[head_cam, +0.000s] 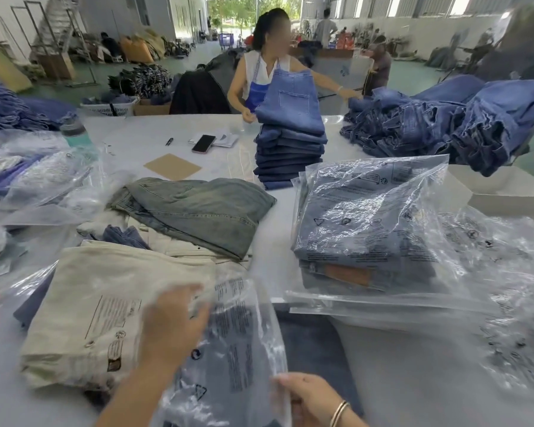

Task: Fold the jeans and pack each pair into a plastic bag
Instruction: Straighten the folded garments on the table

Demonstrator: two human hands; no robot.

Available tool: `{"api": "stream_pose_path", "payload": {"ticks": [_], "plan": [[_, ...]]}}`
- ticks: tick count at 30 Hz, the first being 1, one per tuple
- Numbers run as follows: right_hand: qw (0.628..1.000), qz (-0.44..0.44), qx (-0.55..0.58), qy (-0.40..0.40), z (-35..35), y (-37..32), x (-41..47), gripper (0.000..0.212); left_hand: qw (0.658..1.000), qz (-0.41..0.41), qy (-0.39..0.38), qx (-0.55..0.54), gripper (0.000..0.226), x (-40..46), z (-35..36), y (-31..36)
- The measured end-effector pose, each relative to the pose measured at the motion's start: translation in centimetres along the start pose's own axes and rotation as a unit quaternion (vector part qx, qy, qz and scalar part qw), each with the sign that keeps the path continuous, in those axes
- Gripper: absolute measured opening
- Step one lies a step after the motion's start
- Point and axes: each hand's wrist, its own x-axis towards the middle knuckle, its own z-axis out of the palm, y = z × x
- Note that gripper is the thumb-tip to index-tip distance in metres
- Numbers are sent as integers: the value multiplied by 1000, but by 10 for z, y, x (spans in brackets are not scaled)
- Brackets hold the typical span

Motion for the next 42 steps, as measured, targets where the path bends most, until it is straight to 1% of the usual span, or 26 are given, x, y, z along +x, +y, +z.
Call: {"api": "stream_pose_path", "payload": {"ticks": [1, 2, 3, 5, 7, 10, 12, 15, 17, 19, 21, 22, 23, 24, 25, 27, 28, 29, 30, 31, 32, 33, 36, 38, 40, 42], "plan": [[1000, -5, -18, -7, 9, 2, -2, 7, 992, -32, -98, -68, 3, -15, 11, 16], [1000, -7, -18, -10, 17, 5, -3, 3, 976, -69, -177, -107, 10, -31, 23, 28], [1000, -14, -17, -3, 24, 6, -4, 4, 963, -92, -226, -113, 16, -42, 39, 35], [996, -60, -62, 14, 33, 9, 0, 18, 956, -129, -250, -88, 31, -62, 67, 41], [991, -89, -98, 10, 38, 7, 1, 28, 950, -170, -243, -96, 32, -73, 81, 45], [997, -36, -67, -29, 34, 1, -2, 23, 940, -193, -237, -149, 15, -80, 79, 48], [1000, 3, -23, 2, 27, -4, 1, 14, 932, -197, -241, -184, 18, -83, 78, 48], [998, -25, 0, 65, 22, -5, 11, 26, 916, -218, -236, -242, 14, -89, 77, 48], [994, -64, -28, 84, 24, -3, 17, 29, 883, -254, -244, -309, 16, -90, 77, 46], [990, -94, -39, 98, 23, -1, 21, 33, 832, -316, -232, -392, 15, -90, 73, 45], [986, -104, -26, 129, 18, 3, 24, 40, 772, -401, -152, -470, 16, -87, 64, 40], [983, -110, -39, 144, 15, 5, 25, 42, 746, -433, -84, -500, 15, -83, 57, 36], [978, -123, -73, 152, 12, 9, 25, 41, 731, -445, -12, -517, 13, -78, 48, 31], [969, -141, -130, 155, 8, 13, 24, 37, 735, -435, 49, -517, 10, -72, 37, 25], [954, -168, -187, 164, 4, 16, 23, 30, 755, -411, 93, -502, 8, -65, 26, 20], [908, -232, -252, 242, -12, 18, 22, 14, 807, -342, 157, -455, 9, -46, 3, 12], [885, -232, -266, 305, -25, 18, 26, 23, 830, -303, 189, -430, 10, -37, -7, 9], [873, -196, -267, 357, -38, 17, 28, 37, 845, -264, 218, -410, 10, -29, -17, 7], [880, -127, -254, 381, -51, 16, 29, 51, 859, -229, 238, -390, 10, -23, -24, 6], [895, -56, -225, 380, -63, 16, 29, 63, 875, -198, 242, -370, 11, -20, -28, 7], [912, 1, -195, 360, -73, 17, 31, 69, 892, -170, 226, -353, 13, -19, -28, 11], [928, 31, -174, 329, -81, 18, 31, 69, 906, -149, 193, -345, 16, -21, -23, 16], [958, 59, -151, 237, -91, 15, 32, 56, 924, -142, 21, -355, 22, -40, 15, 30], [970, 47, -147, 190, -86, 7, 25, 55, 923, -167, -97, -332, 21, -59, 48, 34], [977, 0, -167, 136, -79, 0, 15, 70, 921, -196, -166, -293, 20, -77, 78, 30], [966, -48, -235, 98, -67, -4, 4, 77, 920, -221, -218, -239, 26, -92, 97, 25]]}}
